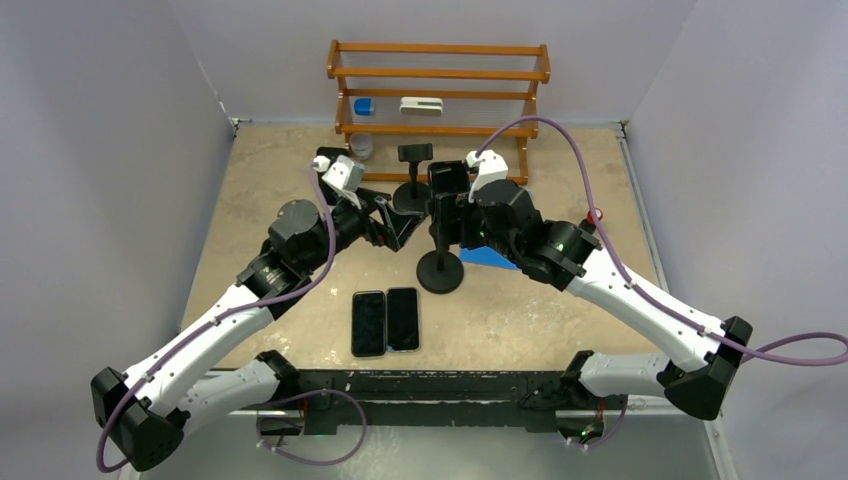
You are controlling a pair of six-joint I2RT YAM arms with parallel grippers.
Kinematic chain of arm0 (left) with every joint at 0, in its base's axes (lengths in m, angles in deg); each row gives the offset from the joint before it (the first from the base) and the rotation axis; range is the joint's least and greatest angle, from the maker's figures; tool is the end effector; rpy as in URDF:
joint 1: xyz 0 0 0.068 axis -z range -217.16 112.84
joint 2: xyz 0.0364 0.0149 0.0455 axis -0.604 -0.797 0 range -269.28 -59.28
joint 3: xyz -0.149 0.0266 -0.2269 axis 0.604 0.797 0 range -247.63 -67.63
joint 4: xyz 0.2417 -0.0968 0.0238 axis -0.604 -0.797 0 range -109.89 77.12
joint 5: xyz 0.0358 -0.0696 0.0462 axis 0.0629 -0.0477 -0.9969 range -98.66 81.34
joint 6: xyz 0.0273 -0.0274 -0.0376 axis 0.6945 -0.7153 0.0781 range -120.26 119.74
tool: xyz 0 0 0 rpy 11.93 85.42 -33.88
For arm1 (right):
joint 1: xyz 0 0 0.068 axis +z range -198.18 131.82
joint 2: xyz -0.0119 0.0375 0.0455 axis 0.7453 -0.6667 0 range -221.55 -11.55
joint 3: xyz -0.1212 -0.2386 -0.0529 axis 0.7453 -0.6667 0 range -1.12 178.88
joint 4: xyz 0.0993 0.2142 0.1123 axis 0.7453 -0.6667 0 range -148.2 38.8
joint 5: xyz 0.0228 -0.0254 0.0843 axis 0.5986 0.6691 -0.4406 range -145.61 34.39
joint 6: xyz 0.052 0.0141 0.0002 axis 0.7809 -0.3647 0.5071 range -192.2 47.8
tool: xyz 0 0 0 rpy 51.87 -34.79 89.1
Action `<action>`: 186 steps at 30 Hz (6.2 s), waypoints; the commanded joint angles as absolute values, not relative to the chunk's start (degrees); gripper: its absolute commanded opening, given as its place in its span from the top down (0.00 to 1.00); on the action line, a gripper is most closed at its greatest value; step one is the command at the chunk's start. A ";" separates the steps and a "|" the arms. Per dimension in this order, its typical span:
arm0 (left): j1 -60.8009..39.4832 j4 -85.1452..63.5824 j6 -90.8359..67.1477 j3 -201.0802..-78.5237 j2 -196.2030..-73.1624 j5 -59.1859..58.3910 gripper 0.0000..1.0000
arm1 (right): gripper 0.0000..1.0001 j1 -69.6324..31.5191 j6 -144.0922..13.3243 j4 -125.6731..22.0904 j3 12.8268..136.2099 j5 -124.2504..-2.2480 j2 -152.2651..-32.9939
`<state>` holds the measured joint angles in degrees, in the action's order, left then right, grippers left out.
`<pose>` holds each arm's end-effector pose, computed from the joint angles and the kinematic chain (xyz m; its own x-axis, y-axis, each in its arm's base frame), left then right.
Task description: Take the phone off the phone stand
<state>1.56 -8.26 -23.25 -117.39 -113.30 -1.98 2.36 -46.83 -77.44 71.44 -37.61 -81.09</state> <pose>0.1715 -0.1427 0.3694 -0.2735 -0.2778 -0.9209 0.6574 0.6449 -0.3898 0.1790 0.2002 0.3911 -0.4638 0.0776 -0.8825 -0.3931 0.8747 0.2835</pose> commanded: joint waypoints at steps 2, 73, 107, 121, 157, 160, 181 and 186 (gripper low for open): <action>1.78 -5.78 -25.62 -118.81 -114.36 0.48 0.08 | 0.01 2.18 -47.93 -75.32 73.25 -38.20 -81.60; -8.76 14.84 -51.66 -119.95 -133.10 28.31 0.84 | 0.64 2.19 -51.02 -70.62 69.31 -34.92 -78.97; -16.68 29.22 -63.96 -108.59 -132.95 35.58 1.00 | 1.00 -2.66 -47.78 -68.19 60.67 -33.34 -75.35; -14.75 24.11 -60.39 -114.17 -134.34 35.46 1.00 | 0.26 -1.97 -54.20 -65.42 65.28 -38.26 -76.44; -11.23 18.56 -57.05 -118.13 -134.86 32.61 1.00 | 0.01 1.65 -56.46 -62.51 66.40 -32.79 -78.95; -11.23 18.50 -57.13 -118.14 -134.88 32.43 1.00 | 0.01 1.58 -56.94 -62.02 66.23 -33.76 -79.41; -11.23 17.22 -57.57 -118.13 -135.13 31.67 1.00 | 0.06 2.53 -58.23 -57.75 61.15 -32.15 -78.96; -11.23 17.74 -57.85 -117.79 -135.13 32.48 1.00 | 0.28 2.44 -56.67 -56.14 59.71 -30.40 -78.78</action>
